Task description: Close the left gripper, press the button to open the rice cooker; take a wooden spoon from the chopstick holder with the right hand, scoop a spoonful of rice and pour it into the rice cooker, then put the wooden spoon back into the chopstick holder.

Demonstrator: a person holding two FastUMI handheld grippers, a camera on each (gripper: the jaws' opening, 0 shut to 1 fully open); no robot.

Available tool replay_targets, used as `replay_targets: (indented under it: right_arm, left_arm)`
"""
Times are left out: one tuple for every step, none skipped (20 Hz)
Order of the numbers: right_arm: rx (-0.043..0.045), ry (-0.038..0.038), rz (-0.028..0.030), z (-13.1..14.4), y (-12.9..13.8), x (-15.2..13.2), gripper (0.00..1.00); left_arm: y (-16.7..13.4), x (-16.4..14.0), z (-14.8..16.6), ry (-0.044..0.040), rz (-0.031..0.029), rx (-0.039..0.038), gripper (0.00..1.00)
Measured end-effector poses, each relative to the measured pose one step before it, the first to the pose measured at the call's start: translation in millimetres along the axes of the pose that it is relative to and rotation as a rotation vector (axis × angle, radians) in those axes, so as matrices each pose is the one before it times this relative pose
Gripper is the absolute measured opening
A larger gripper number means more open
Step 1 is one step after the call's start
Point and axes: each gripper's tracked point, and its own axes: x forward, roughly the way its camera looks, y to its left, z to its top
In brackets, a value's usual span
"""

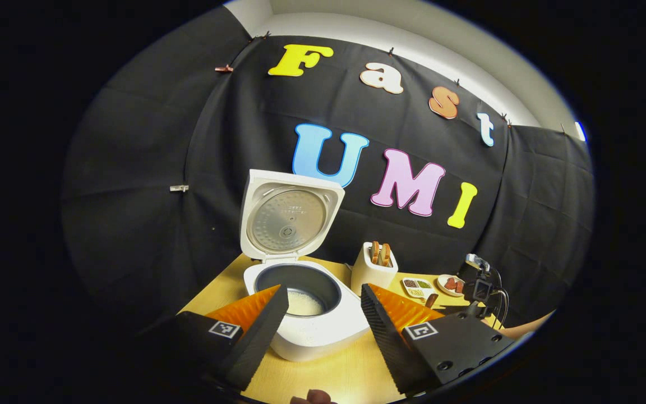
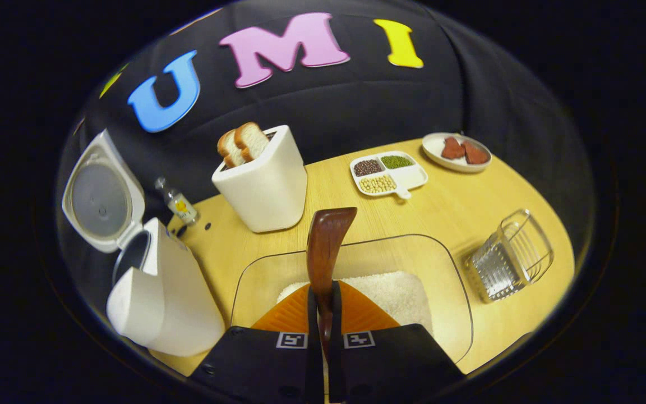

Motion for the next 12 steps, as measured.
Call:
replay_targets:
  right_arm:
    - [0.08499,-0.003,0.02566,2.1,-6.38,-2.54,0.08]
    - [0.07947,-0.00727,0.02705,3.56,-5.46,-2.79,0.08]
    - [0.06647,-0.01262,0.02908,3.16,-4.57,-2.35,0.08]
    - [0.05711,-0.02278,0.02782,6.76,-3.87,-4.88,0.08]
    - [0.03581,-0.0175,0.02105,5.04,-2.84,-3.52,0.08]
    - [0.02699,-0.02178,0.02085,7.05,-1.05,-4.45,0.08]
    - [0.01677,-0.01925,0.01865,8.19,-0.81,-4.65,0.08]
    - [0.00818,-0.01744,0.02032,6.94,-0.2,-5.39,0.08]
    - [0.00879,-0.01118,0.01638,4.85,-0.25,-5.25,0.08]
    - [0.01424,-0.00628,0.01004,4.19,-0.51,-4.31,0.08]
    - [0.01891,-0.01002,0.00952,5.27,0.04,-3.96,0.08]
    - [0.02045,-0.01113,0.00889,7.26,-0.65,-6.55,0.08]
  left_arm:
    - [1.35,-1.74,-0.1,-0.00062,0.0001,-0.00093,0.91]
    - [1.42,-1.14,0.39,-0.00109,0.00081,0.00162,0.91]
    - [0.38,1.03,0.21,-0.0003,-0.00044,0.00139,0.91]
    - [-0.28,0.01,0.1,0.00132,-0.00207,-0.00009,0.91]
    - [-1.75,1.42,-1.06,0.00232,-0.00418,-0.00115,0.91]
    - [-0.81,0.62,-0.13,0.00194,-0.00371,-0.00051,0.91]
    - [-1.09,0.25,-0.47,0.00119,-0.00357,0.00122,0.91]
    - [-1.02,0.22,1.01,-0.00002,-0.00369,0.00232,0.91]
    - [-1.91,1.1,-0.23,0.00063,-0.00443,0.00186,0.91]
    - [-2.51,1.23,-0.41,0.00233,-0.00408,0.00163,0.91]
    - [-0.66,0.05,-0.17,-0.0003,-0.00297,0.002,0.91]
    - [-1.32,-0.2,0.72,-0.00021,-0.0035,0.00065,0.91]
